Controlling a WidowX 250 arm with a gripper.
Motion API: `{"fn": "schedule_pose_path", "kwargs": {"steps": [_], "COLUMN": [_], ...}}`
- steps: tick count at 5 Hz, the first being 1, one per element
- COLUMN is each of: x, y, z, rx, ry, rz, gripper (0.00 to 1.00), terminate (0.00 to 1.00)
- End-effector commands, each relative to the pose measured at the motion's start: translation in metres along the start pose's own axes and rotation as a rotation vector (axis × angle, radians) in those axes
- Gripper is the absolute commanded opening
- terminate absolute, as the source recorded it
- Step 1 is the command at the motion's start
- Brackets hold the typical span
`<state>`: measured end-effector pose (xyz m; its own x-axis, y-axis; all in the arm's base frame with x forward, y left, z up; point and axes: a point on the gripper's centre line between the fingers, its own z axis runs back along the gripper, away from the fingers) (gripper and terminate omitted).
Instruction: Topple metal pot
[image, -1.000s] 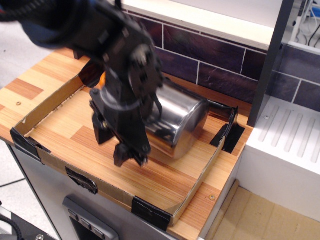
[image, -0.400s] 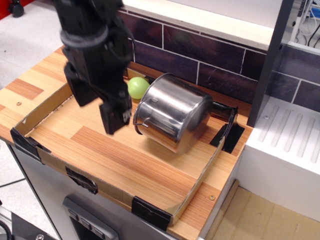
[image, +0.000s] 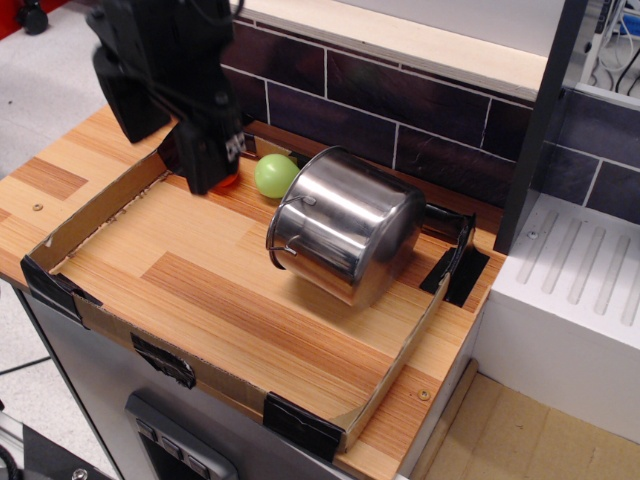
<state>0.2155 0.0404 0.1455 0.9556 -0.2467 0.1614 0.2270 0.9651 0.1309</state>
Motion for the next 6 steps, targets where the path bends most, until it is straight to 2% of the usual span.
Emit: {"fn": "schedule_pose_path", "kwargs": {"steps": [1, 5, 6], "x": [-0.0045, -0.0045, -0.0045], "y": [0.0071, 0.0071, 0.0071], "z": [0.0085, 0.0085, 0.0085], "rx": [0.019, 0.019, 0.019], "ry": [-0.042, -0.042, -0.042], "rz": [-0.004, -0.004, -0.004], "gripper": [1.0, 1.0, 1.0], "terminate": [0.0, 0.0, 1.0]}}
